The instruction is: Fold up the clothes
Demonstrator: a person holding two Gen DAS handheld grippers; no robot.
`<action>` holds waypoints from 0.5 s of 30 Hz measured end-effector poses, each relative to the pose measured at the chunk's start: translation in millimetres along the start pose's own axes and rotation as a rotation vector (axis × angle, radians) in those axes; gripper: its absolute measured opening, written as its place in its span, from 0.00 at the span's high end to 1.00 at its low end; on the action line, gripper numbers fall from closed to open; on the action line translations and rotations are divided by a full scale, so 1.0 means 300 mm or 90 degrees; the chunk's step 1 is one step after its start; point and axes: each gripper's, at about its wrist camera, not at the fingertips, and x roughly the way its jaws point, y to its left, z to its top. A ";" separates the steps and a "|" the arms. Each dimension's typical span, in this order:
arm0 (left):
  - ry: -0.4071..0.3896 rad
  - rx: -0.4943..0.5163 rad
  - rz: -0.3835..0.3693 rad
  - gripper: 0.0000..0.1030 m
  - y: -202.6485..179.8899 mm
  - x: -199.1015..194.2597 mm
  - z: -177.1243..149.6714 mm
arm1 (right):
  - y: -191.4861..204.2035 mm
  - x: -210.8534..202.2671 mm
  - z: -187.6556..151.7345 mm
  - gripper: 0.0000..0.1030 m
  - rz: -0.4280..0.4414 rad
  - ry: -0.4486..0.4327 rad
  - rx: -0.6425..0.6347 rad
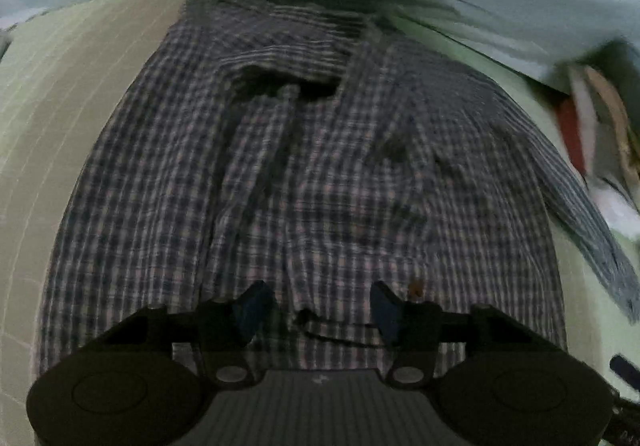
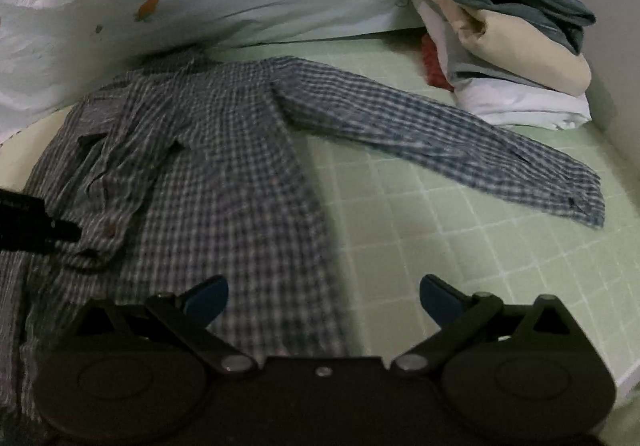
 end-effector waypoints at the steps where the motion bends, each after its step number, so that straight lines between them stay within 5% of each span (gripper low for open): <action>1: 0.003 -0.010 0.000 0.63 0.005 0.005 -0.002 | -0.011 0.011 0.002 0.00 0.004 0.004 -0.003; 3: 0.007 -0.026 0.001 0.86 0.010 0.011 -0.005 | -0.020 0.031 0.005 0.00 0.010 0.015 -0.017; 6: -0.004 -0.030 -0.013 0.96 0.012 -0.005 -0.013 | -0.027 0.047 0.018 0.00 0.011 0.019 -0.029; 15: -0.079 -0.053 -0.145 0.98 0.064 -0.206 -0.055 | 0.049 0.049 0.018 0.00 0.023 0.018 -0.058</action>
